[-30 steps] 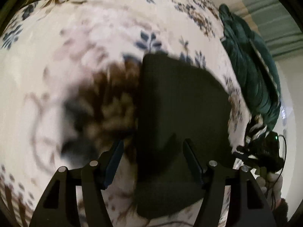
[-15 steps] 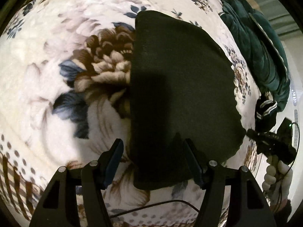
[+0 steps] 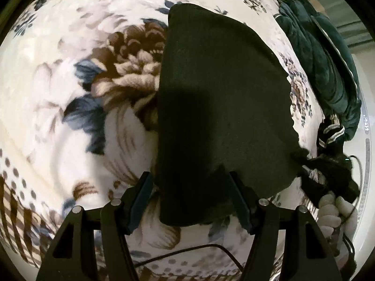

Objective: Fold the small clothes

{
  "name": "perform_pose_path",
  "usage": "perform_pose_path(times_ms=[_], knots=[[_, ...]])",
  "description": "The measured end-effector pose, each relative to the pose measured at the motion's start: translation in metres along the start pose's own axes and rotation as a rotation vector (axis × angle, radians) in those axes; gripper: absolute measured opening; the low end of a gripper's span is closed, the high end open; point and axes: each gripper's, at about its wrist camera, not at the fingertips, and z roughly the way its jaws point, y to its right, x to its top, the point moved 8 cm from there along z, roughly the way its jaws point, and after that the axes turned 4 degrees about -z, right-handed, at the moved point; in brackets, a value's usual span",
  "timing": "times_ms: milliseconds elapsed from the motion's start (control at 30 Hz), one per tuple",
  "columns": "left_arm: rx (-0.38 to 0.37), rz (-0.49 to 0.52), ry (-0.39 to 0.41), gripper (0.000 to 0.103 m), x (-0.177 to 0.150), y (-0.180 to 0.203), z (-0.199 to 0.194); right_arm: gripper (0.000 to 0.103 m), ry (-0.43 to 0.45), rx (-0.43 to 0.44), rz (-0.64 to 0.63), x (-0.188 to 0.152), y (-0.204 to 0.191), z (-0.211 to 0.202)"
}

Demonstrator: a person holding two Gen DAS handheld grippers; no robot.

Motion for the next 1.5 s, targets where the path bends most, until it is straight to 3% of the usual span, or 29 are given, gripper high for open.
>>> perform_pose_path(times_ms=[167, 233, 267, 300, 333, 367, 433, 467, 500, 600, 700, 800, 867, 933, 967, 1033, 1067, 1333, 1500], knots=[[-0.043, -0.029, 0.019, 0.063, 0.0, -0.008, -0.003, 0.012, 0.131, 0.033, -0.215, -0.002, -0.037, -0.033], [-0.058, -0.044, 0.025, 0.063, 0.002, -0.012, -0.001, 0.012, 0.088, -0.028, -0.239, -0.005, -0.022, -0.021], [-0.078, -0.056, 0.028, 0.063, 0.005, -0.013, 0.0, 0.019, 0.019, -0.087, -0.225, -0.006, -0.006, -0.008], [-0.09, -0.066, 0.035, 0.063, 0.009, -0.014, 0.001, 0.026, -0.032, -0.099, -0.198, -0.007, 0.005, -0.001], [-0.103, -0.073, 0.047, 0.063, 0.015, -0.015, 0.001, 0.038, -0.05, -0.08, -0.173, -0.007, 0.01, -0.001], [-0.134, -0.081, 0.066, 0.063, 0.023, -0.015, 0.002, 0.043, -0.047, -0.045, -0.156, -0.005, 0.011, -0.007], [-0.163, -0.09, 0.09, 0.073, 0.036, -0.016, 0.008, 0.062, -0.013, 0.01, -0.182, 0.002, 0.005, -0.027], [-0.188, -0.099, 0.095, 0.073, 0.043, -0.016, 0.013, 0.075, 0.006, 0.021, -0.212, 0.007, 0.0, -0.035], [-0.214, -0.112, 0.088, 0.073, 0.048, -0.016, 0.021, 0.081, 0.0, 0.024, -0.226, 0.011, 0.0, -0.036], [-0.263, -0.146, 0.068, 0.076, 0.059, -0.014, 0.043, 0.081, -0.076, 0.035, -0.172, 0.002, 0.011, -0.02], [-0.284, -0.129, 0.083, 0.083, 0.068, -0.007, 0.048, 0.081, -0.14, 0.141, -0.139, -0.02, 0.012, 0.016], [-0.295, -0.114, 0.097, 0.087, 0.072, 0.003, 0.048, 0.082, -0.118, 0.273, -0.112, -0.02, -0.001, 0.042], [-0.302, -0.111, 0.105, 0.087, 0.075, 0.004, 0.049, 0.082, -0.083, 0.332, -0.132, -0.014, -0.019, 0.057], [-0.321, -0.115, 0.127, 0.085, 0.079, 0.005, 0.047, 0.082, -0.064, 0.334, -0.155, -0.014, -0.033, 0.069], [-0.351, -0.117, 0.16, 0.078, 0.082, 0.008, 0.042, 0.082, -0.054, 0.336, -0.165, -0.013, -0.038, 0.072], [-0.34, -0.113, 0.177, 0.026, 0.088, 0.01, 0.038, 0.044, -0.052, 0.36, -0.165, -0.015, -0.048, 0.075], [-0.356, -0.108, 0.179, 0.025, 0.09, 0.011, 0.034, 0.025, -0.055, 0.333, -0.163, -0.018, -0.049, 0.077], [-0.413, 0.046, 0.187, 0.022, 0.13, 0.042, -0.016, 0.02, 0.067, 0.29, -0.231, -0.035, -0.09, 0.046], [-0.466, 0.147, 0.145, 0.022, 0.195, 0.069, -0.045, 0.018, 0.17, 0.313, -0.261, -0.044, -0.143, 0.015]])
